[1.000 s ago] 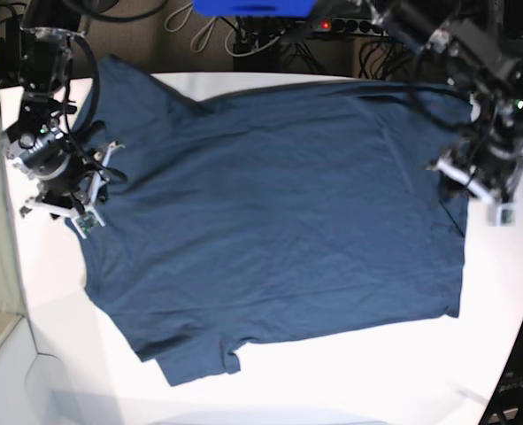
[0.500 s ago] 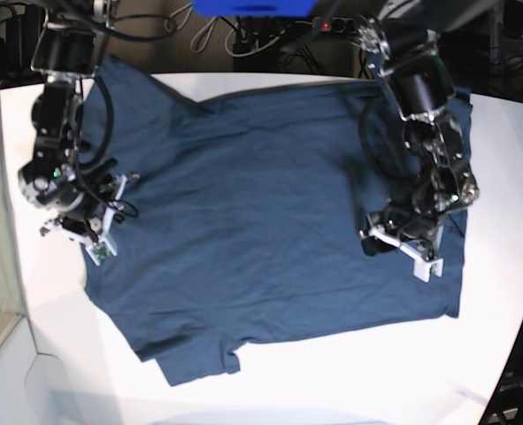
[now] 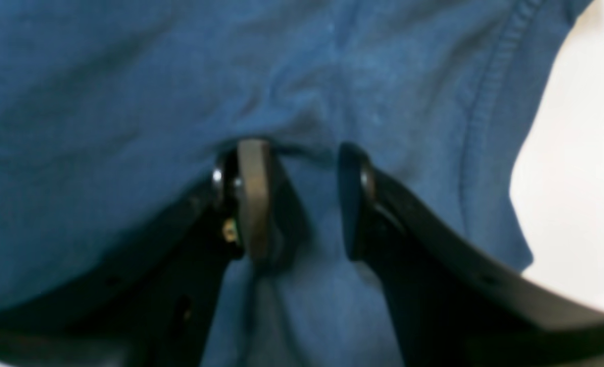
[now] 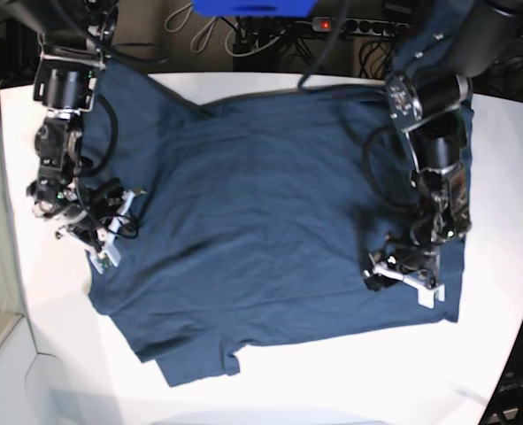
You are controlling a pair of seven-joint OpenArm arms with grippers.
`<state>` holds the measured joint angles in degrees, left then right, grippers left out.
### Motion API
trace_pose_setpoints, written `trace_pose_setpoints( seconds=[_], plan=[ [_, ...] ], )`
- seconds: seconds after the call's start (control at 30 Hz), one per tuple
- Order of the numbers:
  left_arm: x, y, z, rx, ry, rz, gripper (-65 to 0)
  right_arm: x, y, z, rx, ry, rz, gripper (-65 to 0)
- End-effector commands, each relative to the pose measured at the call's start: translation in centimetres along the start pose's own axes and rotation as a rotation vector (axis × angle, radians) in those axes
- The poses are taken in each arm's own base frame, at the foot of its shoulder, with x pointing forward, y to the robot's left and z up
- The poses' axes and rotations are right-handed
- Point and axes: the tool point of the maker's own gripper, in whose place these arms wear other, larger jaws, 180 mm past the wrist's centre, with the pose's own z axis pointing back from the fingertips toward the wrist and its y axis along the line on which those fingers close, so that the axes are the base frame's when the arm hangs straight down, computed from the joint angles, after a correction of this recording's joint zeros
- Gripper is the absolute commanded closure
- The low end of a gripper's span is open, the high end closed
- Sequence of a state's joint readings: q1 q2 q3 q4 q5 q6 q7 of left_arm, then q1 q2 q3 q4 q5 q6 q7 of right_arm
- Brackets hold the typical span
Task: Layout the t-shirt on the table in an organized manner, then fold the t-shirt properly
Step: 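Release and move both grippers onto the shirt's sides, grasping the fabric, then pull both grippers outward and back, stretching the shirt's sides apart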
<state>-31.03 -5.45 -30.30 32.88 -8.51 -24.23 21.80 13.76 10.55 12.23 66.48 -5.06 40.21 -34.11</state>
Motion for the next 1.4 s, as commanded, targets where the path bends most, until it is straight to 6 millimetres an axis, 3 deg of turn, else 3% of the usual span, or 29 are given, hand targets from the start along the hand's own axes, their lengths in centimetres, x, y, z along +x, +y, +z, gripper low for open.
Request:
trace_pose_setpoints(
  seconds=[0.0,0.13,0.23,0.43,0.53,0.57,0.7,0.77,0.87,0.93,1.07,1.23,1.37],
  plan=[
    [0.9,-0.5,-0.5,0.006,-0.001,-0.029,-30.5,-0.5,-0.8,0.0,-0.02,0.033,0.013,-23.1],
    [2.0,-2.0,-1.8,-0.008,-0.04,-0.07,-30.6,-1.5,-1.2,-0.4,-0.009,0.023,-0.011,-23.2],
    [3.4,-4.2,-2.7,-0.041,-0.085,-0.086,-30.6,-2.0,-1.4,-0.6,-0.006,0.023,-0.018,-23.2],
    [8.2,-6.9,-3.0,-0.072,-0.166,-0.14,-30.7,-2.9,-3.2,0.3,-0.041,0.031,-0.035,-23.2],
    [9.3,-8.0,-2.9,-0.095,-0.14,-0.123,-30.5,-2.6,-4.6,1.0,-0.076,0.001,-0.085,-23.2],
    [9.1,-8.3,-2.7,-0.1,-0.111,-0.12,-30.5,-2.1,-5.1,1.4,-0.092,-0.017,-0.087,-23.2],
    [7.3,-5.8,0.1,-0.047,-0.054,-0.146,-30.5,0.7,-5.6,3.4,-0.149,-0.106,-0.064,-23.6],
    [6.2,-5.9,1.6,-0.043,-0.073,-0.155,-30.5,1.9,-5.7,4.7,-0.178,-0.145,-0.031,-23.6],
    [3.7,-4.7,3.8,-0.016,-0.078,-0.164,-30.5,3.8,-4.9,5.6,-0.192,-0.203,-0.007,-23.7],
    [1.1,-4.4,4.3,-0.013,-0.046,-0.147,-30.6,4.3,-4.6,5.9,-0.194,-0.217,-0.002,-23.7],
    [-2.7,-3.1,4.8,0.006,0.015,-0.129,-30.6,4.6,-4.0,5.5,-0.18,-0.226,-0.015,-23.7],
    [-5.2,-1.7,5.4,0.033,0.066,-0.127,-30.6,4.5,-2.5,3.5,-0.122,-0.195,-0.007,-23.5],
    [-6.6,1.1,6.7,0.078,0.101,-0.145,-30.6,2.4,-2.6,1.3,-0.076,-0.126,-0.06,-23.3]
  ],
)
